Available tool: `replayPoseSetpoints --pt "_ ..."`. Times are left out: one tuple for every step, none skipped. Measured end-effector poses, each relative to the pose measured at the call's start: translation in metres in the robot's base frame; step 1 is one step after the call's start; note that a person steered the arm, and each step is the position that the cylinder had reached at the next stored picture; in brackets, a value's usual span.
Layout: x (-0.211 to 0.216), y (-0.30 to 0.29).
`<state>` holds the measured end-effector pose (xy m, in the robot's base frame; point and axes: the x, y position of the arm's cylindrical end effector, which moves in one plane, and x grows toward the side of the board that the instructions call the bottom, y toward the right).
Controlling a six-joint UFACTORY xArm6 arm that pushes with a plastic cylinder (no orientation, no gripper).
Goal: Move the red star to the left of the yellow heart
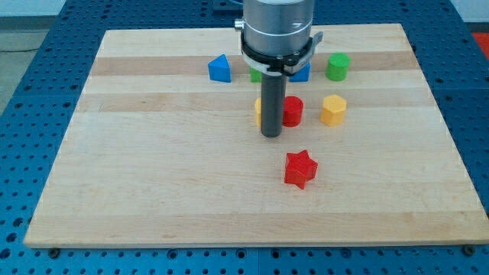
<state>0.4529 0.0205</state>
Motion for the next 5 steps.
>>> replayPoseSetpoints --pt "0.002 0.001" --pt "0.007 0.043" --pt "0.037 0.082" --pt "0.079 0.08" --pt "0.087 0.045"
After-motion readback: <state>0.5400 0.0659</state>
